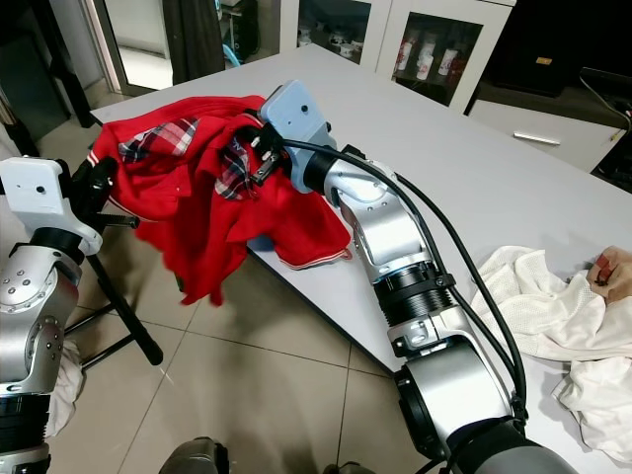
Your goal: Hang hanger
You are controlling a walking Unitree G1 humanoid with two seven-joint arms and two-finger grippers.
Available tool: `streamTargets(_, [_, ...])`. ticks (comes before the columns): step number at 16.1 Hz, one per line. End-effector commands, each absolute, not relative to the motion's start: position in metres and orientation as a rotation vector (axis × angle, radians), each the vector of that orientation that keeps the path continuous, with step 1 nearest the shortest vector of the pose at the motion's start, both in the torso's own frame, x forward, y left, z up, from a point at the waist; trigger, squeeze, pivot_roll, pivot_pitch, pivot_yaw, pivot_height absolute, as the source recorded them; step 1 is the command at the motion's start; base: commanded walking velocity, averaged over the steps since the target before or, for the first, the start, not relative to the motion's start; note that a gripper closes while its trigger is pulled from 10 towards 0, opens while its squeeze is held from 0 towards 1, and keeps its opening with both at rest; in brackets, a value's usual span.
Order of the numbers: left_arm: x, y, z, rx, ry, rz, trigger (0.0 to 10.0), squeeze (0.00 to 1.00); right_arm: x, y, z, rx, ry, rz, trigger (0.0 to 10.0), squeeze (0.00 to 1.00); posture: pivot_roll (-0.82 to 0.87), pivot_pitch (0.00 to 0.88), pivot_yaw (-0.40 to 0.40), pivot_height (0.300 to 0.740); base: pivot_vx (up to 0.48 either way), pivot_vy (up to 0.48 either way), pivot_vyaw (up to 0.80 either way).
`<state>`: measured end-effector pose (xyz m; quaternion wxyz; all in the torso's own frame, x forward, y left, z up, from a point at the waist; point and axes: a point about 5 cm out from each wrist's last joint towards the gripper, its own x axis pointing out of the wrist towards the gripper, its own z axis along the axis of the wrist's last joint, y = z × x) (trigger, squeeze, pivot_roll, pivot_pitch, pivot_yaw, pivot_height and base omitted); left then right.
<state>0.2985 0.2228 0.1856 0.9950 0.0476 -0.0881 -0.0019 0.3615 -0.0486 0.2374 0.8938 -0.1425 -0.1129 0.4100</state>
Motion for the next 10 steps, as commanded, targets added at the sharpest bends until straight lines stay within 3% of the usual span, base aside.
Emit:
streamTargets(1, [0.3,0.222,0.187,0.102,-0.181,-0.002,10.0,0.0,0.363,-0.054,0.249,-0.288,-0.284,0.816,0.0,0.0,0.14,0.019,-0.031,0.74,0.0,0.0,0.0])
streamTargets(4, [0.3,0.222,0.187,0.102,-0.181,-0.002,10.0,0.0,0.363,-0.054,0.249,-0.288,-0.284,0.816,0.0,0.0,0.14,0.019,-0.031,0.74,0.0,0.0,0.0])
streamTargets(5, [0.307,0.203,0.207,0.117,-0.315,-0.033,10.0,0.0,0.369,-0.059,0.254,-0.292,-0.322,0.726,0.0,0.0,0.13,0.01,-0.035,0.74,0.0,0.0,0.0])
streamTargets(6, [0.311,0.18,0.229,0.131,-0.447,-0.127,10.0,1.0,0.371,-0.061,0.253,-0.297,-0.337,0.668,0.0,0.0,0.13,0.01,-0.036,0.74,0.0,0.0,0.0])
streamTargets(7, [0.31,0.173,0.23,0.128,-0.442,-0.176,10.0,1.0,0.366,-0.058,0.241,-0.265,-0.313,0.688,0.0,0.0,0.13,0.011,-0.038,0.74,0.0,0.0,0.0])
streamTargets(8, [0.31,0.171,0.228,0.136,-0.425,-0.184,10.0,0.78,0.362,-0.056,0.232,-0.233,-0.29,0.701,0.0,0.0,0.13,0.011,-0.04,0.74,0.0,0.0,0.0])
streamTargets(9, [0.31,0.171,0.228,0.139,-0.421,-0.182,10.0,0.78,0.361,-0.055,0.228,-0.226,-0.283,0.703,0.0,0.0,0.13,0.011,-0.04,0.74,0.0,0.0,0.0])
streamTargets(10, [0.31,0.172,0.226,0.144,-0.412,-0.175,10.0,0.0,0.357,-0.055,0.215,-0.22,-0.257,0.706,0.0,0.0,0.13,0.012,-0.039,0.74,0.0,0.0,0.0])
